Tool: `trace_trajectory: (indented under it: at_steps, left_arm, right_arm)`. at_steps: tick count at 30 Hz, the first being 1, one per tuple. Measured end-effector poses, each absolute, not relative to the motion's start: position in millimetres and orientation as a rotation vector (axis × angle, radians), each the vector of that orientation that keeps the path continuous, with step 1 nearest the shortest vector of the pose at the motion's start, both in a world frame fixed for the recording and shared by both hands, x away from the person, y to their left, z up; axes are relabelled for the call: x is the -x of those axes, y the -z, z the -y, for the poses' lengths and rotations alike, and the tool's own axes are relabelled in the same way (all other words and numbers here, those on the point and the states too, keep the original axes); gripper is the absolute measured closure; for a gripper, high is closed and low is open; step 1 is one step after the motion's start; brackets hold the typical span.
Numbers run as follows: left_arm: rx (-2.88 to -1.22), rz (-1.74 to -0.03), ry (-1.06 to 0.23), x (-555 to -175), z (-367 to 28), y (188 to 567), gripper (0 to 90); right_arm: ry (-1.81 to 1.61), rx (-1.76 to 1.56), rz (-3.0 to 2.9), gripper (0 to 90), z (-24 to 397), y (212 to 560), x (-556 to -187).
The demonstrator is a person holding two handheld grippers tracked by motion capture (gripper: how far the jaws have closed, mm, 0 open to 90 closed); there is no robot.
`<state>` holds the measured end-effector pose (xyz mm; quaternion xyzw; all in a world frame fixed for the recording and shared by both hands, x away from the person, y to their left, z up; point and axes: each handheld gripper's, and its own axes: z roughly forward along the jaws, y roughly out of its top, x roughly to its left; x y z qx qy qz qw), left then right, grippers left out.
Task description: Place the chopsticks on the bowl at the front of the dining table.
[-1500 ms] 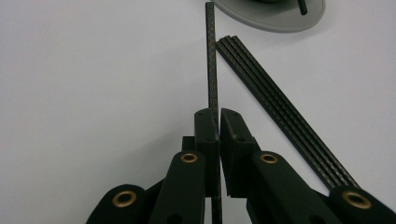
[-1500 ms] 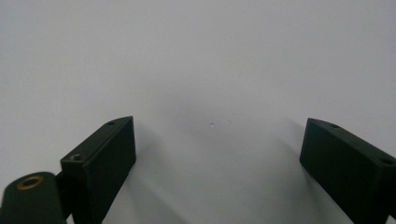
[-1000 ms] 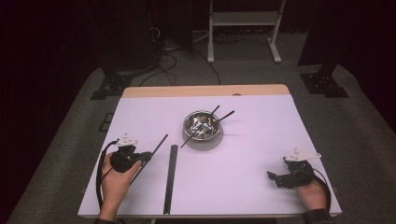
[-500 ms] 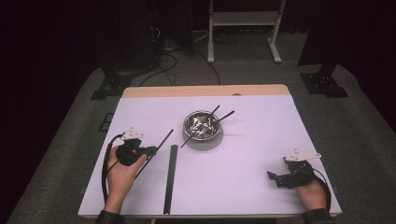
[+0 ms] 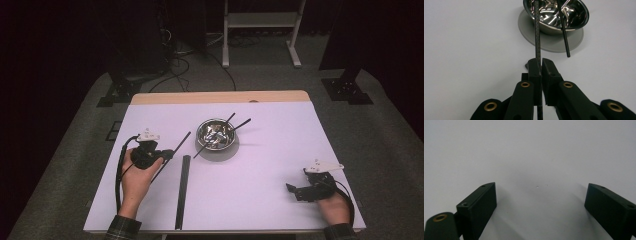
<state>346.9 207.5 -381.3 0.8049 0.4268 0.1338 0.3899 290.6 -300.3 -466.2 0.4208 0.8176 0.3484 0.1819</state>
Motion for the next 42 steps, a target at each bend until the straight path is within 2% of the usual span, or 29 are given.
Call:
trace_trajectory:
  at_steps: [42]
  left_arm:
    - [-2.010, -1.057, -0.322, -417, -153, 362, 86.2]
  right_arm:
    - [-0.985, -1.187, -2.307, 9.1, 300, 466, -291]
